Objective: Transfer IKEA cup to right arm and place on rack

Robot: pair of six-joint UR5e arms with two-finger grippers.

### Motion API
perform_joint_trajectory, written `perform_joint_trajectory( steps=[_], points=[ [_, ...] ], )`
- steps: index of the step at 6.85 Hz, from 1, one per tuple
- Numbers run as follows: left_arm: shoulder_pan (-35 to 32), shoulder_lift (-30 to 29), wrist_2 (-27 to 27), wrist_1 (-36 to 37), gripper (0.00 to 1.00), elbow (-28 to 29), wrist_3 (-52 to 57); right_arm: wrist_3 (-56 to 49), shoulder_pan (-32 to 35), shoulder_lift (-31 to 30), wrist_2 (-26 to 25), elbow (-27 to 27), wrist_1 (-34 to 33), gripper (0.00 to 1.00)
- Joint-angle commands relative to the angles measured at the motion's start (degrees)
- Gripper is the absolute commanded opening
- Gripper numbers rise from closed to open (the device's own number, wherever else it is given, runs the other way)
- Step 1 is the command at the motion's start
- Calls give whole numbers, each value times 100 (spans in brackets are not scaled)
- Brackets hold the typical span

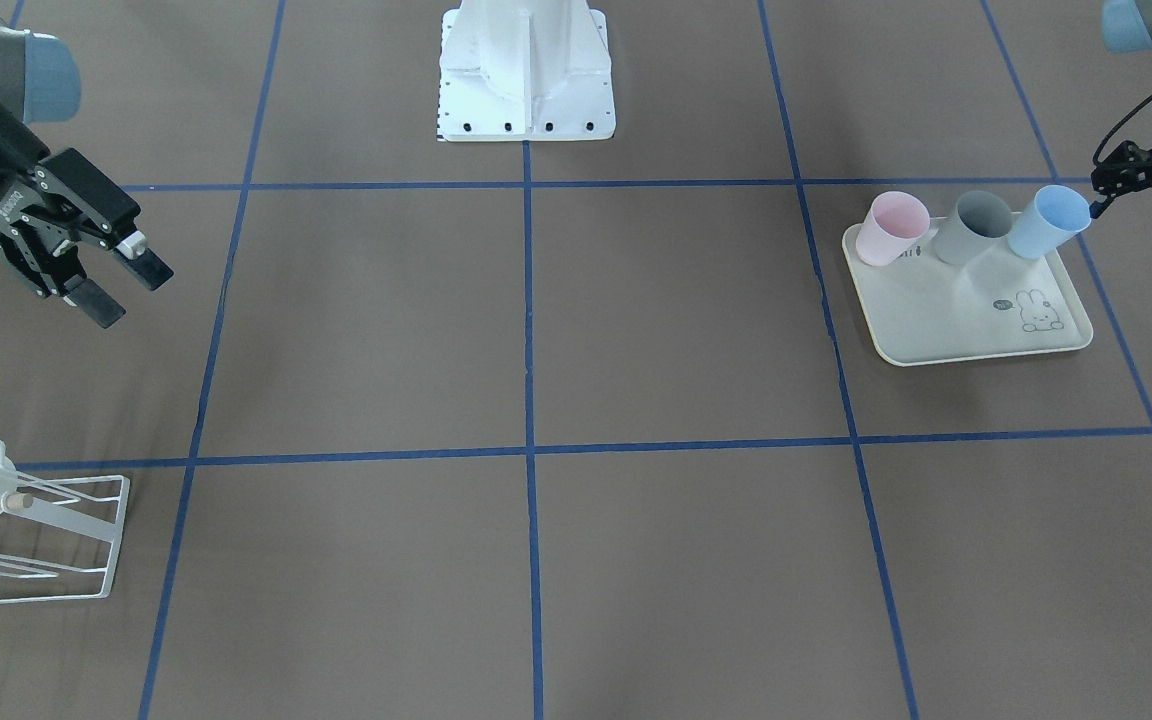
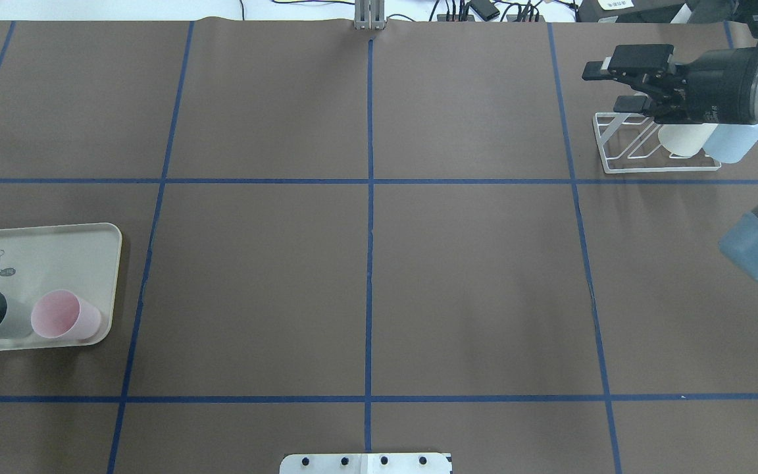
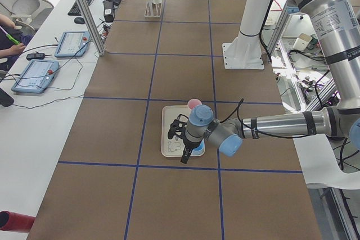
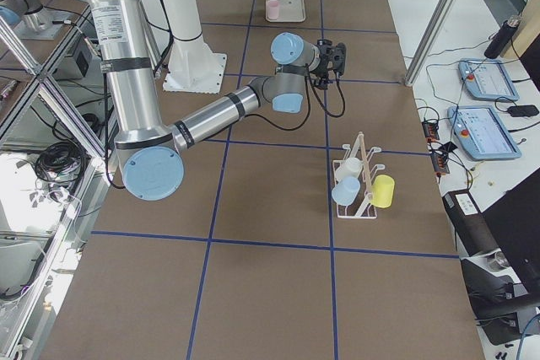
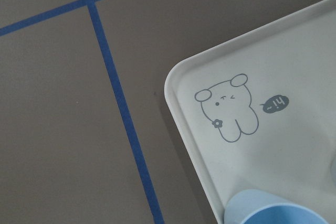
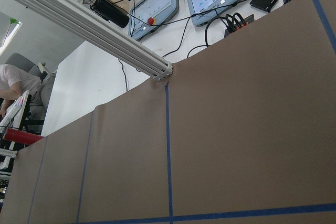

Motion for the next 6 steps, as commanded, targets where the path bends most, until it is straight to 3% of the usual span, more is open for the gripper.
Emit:
perform_joint_trajectory(
  steps=[1,5,6],
  points=[
    [79,-9,-4,3,100,40,-1,17,-97,0,8,0,0,100],
    [413,-9,-65,-5,100,48,-1,62,-106,-17,8,0,9,100],
    [414,-18,-205,-5,93,66,-1,62,-106,-43,8,26,9,100]
  ],
)
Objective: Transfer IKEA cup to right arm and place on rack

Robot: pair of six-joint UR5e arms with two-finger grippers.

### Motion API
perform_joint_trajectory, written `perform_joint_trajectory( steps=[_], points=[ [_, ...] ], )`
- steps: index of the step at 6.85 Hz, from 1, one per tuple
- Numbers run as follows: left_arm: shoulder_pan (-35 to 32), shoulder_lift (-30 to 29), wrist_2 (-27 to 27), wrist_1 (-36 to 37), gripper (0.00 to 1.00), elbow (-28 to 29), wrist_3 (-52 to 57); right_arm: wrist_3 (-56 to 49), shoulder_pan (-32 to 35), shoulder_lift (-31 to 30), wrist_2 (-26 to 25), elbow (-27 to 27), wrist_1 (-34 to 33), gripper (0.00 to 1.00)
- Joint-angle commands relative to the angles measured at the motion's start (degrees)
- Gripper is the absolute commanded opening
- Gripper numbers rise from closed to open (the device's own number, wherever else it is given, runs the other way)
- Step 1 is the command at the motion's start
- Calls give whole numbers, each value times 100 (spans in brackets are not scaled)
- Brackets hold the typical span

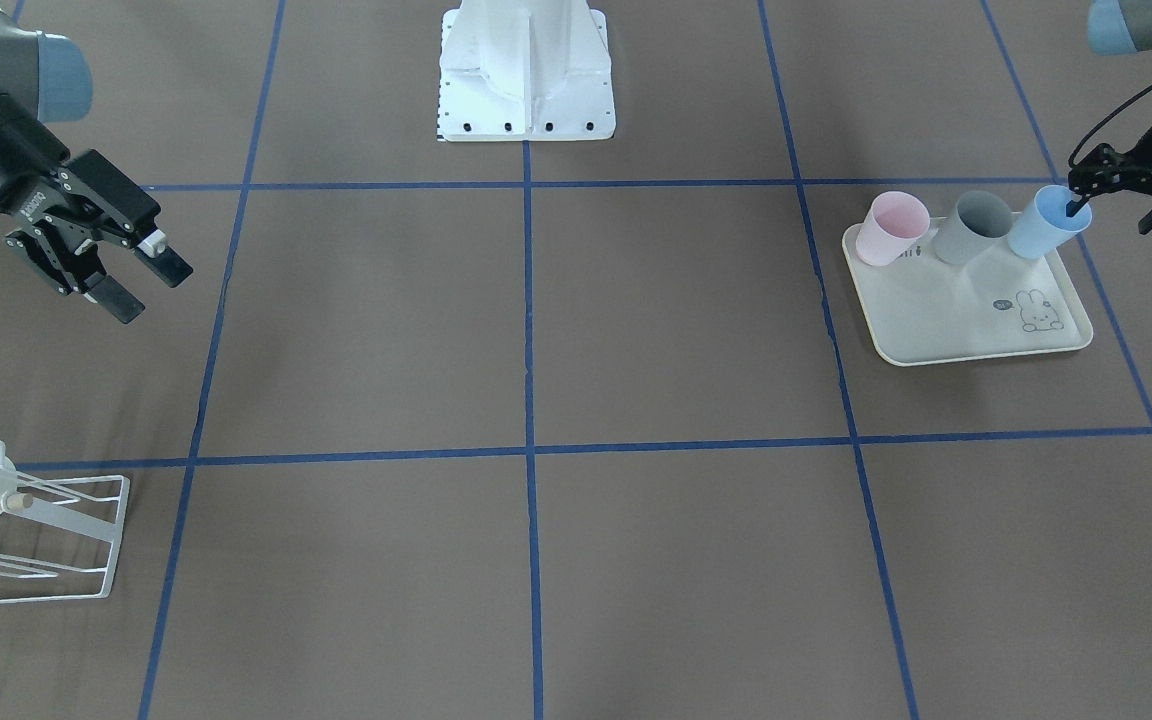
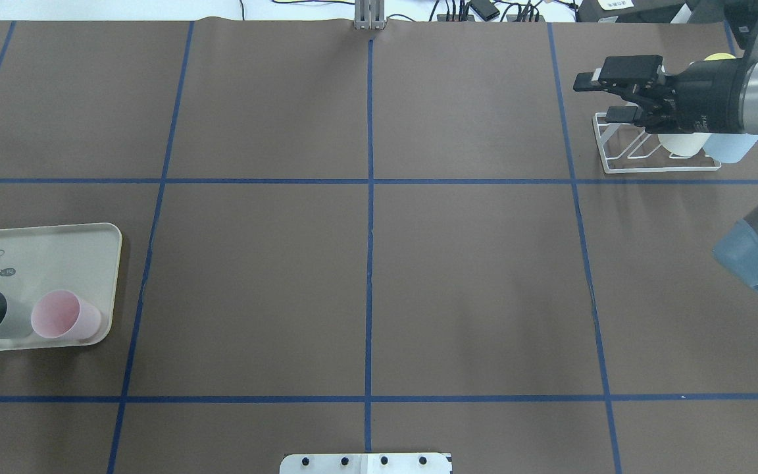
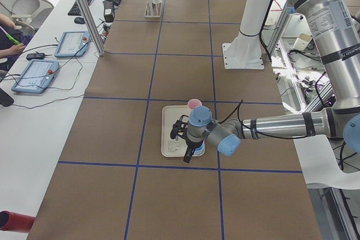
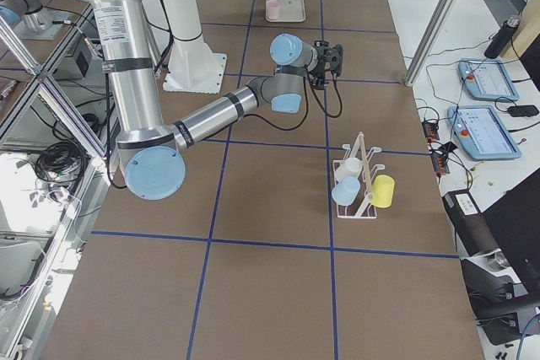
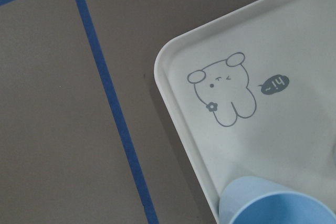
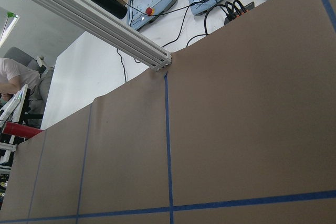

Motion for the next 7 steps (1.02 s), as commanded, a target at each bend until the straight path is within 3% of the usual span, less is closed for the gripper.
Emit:
perform_joint_trajectory(
  steps=[1,2,3,7],
  points=[
    [68,-24,-188,-1,72,15,1,-8,-1,-25,0,11,0,100],
    [85,-59,-311,8,54,24,1,1,-1,-25,0,19,0,100],
    [155,-59,-329,8,44,24,1,1,-1,-33,9,37,0,100],
    [217,-77,-330,51,31,33,-8,1,-1,1,0,46,0,100]
  ],
)
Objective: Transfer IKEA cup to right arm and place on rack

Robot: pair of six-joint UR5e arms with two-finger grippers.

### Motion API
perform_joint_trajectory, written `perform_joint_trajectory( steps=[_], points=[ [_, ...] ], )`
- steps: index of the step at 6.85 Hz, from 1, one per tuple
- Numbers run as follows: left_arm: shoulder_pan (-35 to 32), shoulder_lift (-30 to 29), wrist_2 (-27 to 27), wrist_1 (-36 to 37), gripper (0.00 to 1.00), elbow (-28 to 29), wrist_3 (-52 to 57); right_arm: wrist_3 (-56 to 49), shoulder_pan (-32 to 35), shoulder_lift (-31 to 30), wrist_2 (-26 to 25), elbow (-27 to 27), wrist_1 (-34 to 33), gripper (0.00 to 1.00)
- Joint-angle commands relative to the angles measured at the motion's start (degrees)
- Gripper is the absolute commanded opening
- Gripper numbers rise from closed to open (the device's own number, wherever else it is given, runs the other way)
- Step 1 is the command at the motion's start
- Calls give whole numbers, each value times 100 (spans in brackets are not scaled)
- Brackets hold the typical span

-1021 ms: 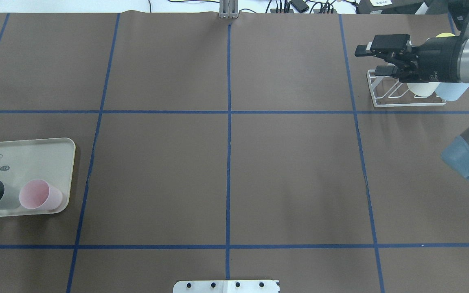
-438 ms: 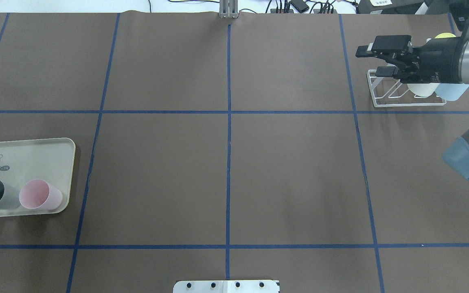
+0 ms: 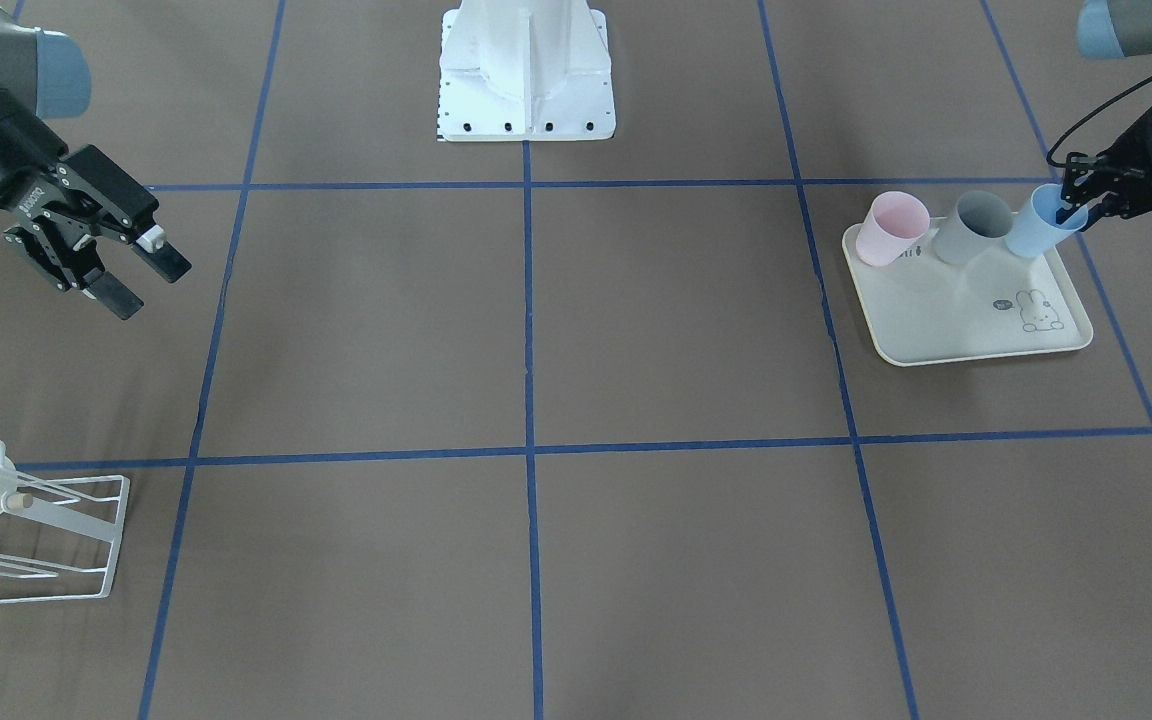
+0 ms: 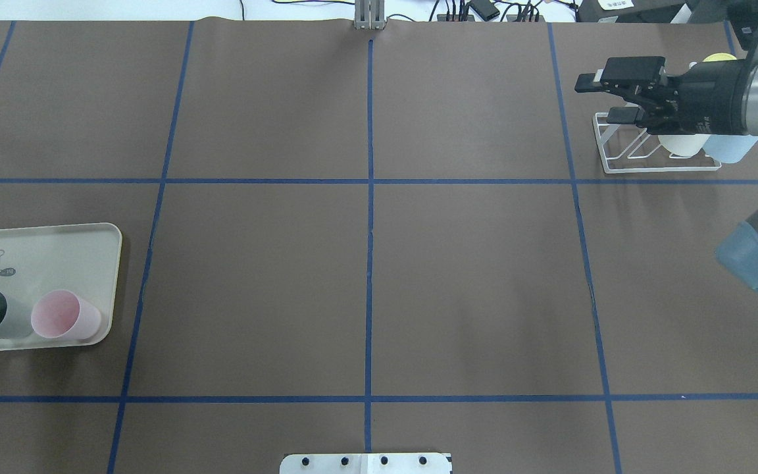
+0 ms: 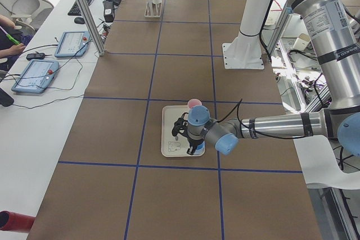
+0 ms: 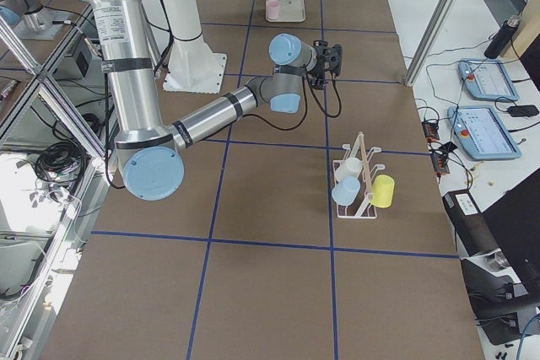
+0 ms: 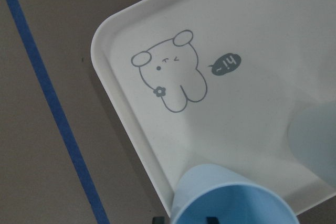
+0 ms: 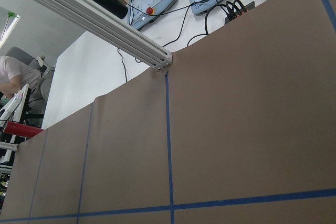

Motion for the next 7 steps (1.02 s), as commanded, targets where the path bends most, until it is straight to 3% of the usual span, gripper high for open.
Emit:
perform_joint_trajectory(
  steps=[1,3,5,7],
  points=[
    [5,-7,-9,21,26,12,-1,0,0,32,-1,2,0,100],
    [-21,-7,-1,30,0,3,-1,0,0,41,-1,10,-9,100],
    [-423,28,52,39,0,-198,-10,0,0,41,-1,28,0,100],
    [-1634,-172,-18,30,0,-339,-36,0,-9,119,-18,81,0,100]
  ],
)
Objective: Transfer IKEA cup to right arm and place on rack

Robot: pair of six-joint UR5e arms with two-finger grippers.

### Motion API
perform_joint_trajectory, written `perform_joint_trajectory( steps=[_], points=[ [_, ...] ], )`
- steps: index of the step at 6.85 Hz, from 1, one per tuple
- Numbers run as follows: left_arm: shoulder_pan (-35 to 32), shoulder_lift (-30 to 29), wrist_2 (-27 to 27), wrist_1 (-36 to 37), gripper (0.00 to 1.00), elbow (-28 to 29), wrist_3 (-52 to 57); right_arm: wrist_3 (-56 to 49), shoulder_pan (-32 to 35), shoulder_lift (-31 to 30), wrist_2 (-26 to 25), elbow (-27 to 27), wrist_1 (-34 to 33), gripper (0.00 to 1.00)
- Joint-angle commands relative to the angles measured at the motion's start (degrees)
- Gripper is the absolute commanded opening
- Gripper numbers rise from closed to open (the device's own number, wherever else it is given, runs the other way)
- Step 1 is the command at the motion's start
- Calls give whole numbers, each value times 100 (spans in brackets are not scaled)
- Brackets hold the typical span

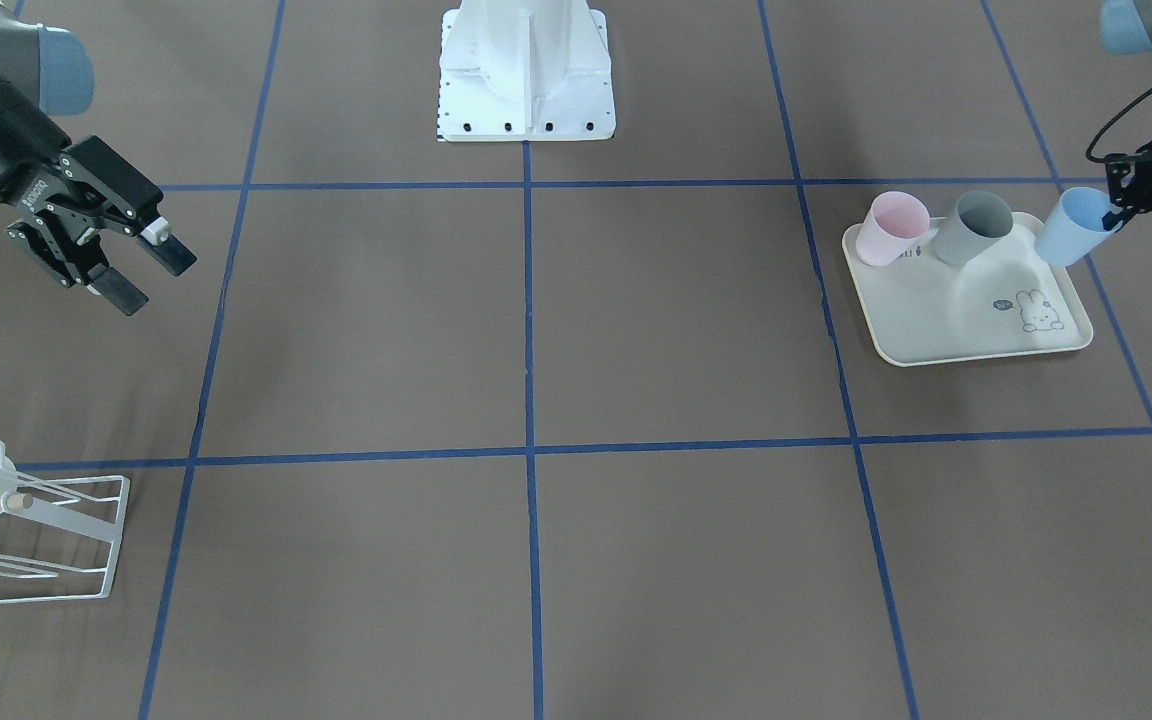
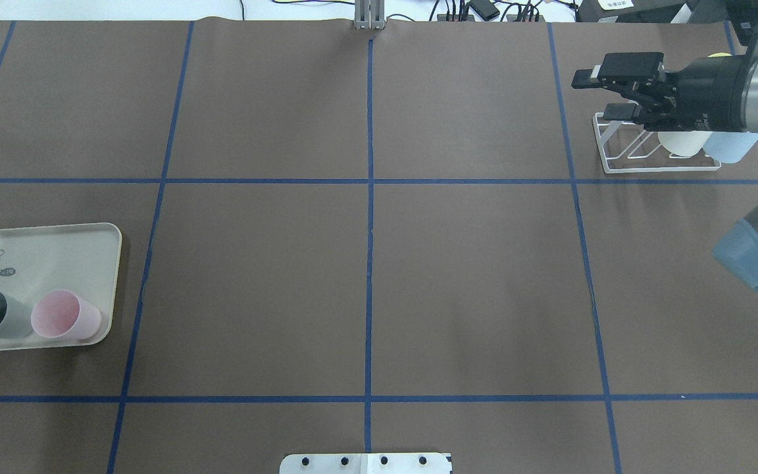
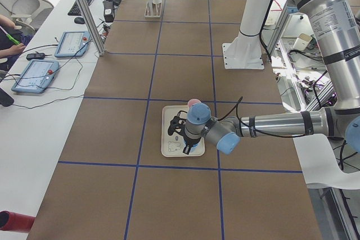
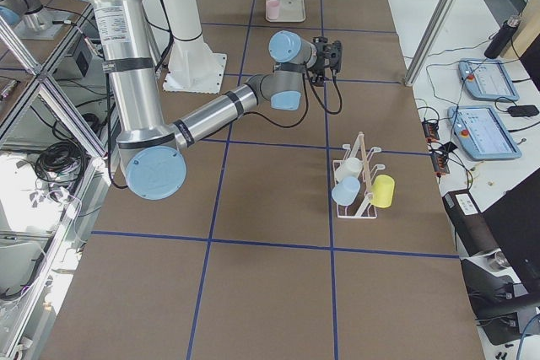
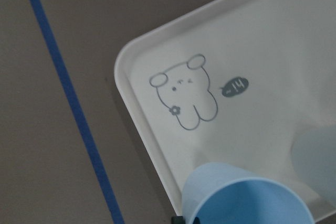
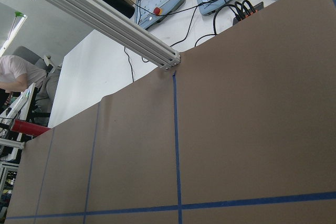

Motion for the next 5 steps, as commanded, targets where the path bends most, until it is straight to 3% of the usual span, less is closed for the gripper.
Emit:
perform_joint_trajectory(
  steps=[1,3,5],
  points=[
    [-800,-308,-3,15,0,-248,-90,26,-125,244,-62,-27,0,100],
    [-951,-721,15,-116,0,-441,-1331,517,-441,552,-376,-71,0,100],
    [-952,-994,32,-937,0,-689,-3699,1218,-1108,1052,-1402,-97,0,100]
  ],
)
